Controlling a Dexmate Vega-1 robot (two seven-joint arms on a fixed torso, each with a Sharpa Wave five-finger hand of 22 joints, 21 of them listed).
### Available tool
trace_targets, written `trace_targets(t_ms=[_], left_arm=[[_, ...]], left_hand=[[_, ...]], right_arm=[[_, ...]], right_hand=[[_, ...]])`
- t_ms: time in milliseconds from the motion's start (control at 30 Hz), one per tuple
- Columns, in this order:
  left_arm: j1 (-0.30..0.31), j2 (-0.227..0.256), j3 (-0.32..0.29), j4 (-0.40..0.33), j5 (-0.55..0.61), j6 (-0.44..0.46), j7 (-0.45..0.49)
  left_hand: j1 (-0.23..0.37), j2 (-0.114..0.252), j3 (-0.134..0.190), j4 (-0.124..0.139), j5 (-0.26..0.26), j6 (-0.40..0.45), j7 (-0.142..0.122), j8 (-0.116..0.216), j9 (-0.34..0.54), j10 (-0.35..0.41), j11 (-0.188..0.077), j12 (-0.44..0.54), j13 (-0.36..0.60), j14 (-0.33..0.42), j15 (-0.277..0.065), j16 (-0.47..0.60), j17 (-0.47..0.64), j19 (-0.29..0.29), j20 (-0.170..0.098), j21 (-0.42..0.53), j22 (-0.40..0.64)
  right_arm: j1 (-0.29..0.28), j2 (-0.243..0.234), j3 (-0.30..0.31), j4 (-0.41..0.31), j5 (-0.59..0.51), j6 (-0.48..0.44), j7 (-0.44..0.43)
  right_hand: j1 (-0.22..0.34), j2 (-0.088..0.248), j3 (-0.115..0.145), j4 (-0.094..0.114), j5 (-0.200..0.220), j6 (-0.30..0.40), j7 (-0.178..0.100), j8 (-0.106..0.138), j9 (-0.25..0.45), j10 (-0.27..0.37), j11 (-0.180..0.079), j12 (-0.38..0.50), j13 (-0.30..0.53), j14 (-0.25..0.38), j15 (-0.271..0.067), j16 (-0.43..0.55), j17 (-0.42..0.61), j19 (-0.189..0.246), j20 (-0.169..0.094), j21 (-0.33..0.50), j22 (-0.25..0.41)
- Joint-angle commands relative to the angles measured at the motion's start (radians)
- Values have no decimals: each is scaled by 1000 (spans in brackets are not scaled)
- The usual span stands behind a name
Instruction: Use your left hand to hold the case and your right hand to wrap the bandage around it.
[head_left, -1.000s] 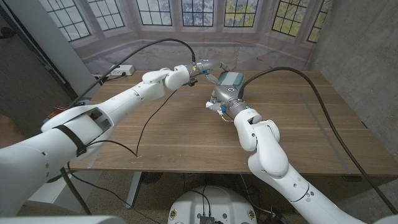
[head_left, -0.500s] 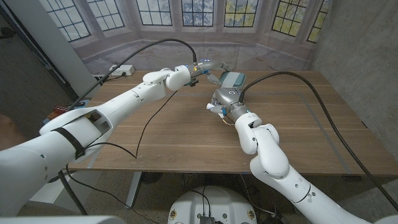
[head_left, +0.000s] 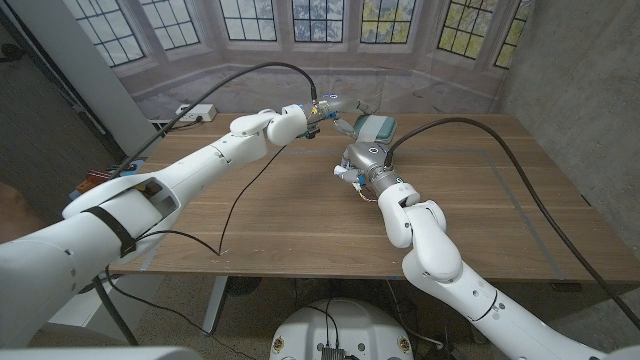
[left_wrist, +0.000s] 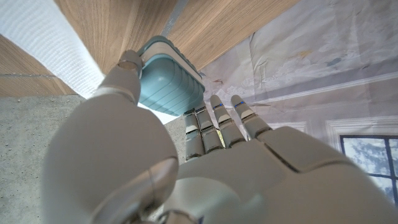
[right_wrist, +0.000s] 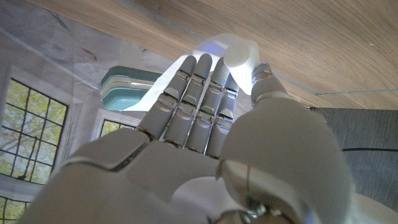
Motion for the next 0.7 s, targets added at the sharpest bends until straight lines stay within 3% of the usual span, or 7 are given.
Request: trace_targets(t_ms=[33,700], left_arm=[[-7,-6,0,22,-3,-16,6],[-8,-14,4,16,-10,-7,-5]], left_hand=[[-51,61,12,8,4,92,-40,379,2,51,-44,2,1,2,6,0,0,-2,-2,-3,3],[-52,62,11,7,4,91,-40,379,3,51,-45,2,2,0,7,1,1,-3,0,-4,3]], right_arm=[[28,-30,-19,51,40,-11,-80],[40,-94,-29,101,107,15,-224]], right_hand=[[3,8,-5,0,1,10,1,3,5,10,1,5,2,15,-95,-1,3,8,-4,7,5],[1,8,-3,0,2,15,-7,4,5,13,-9,5,1,24,-98,-4,3,13,-8,7,5]])
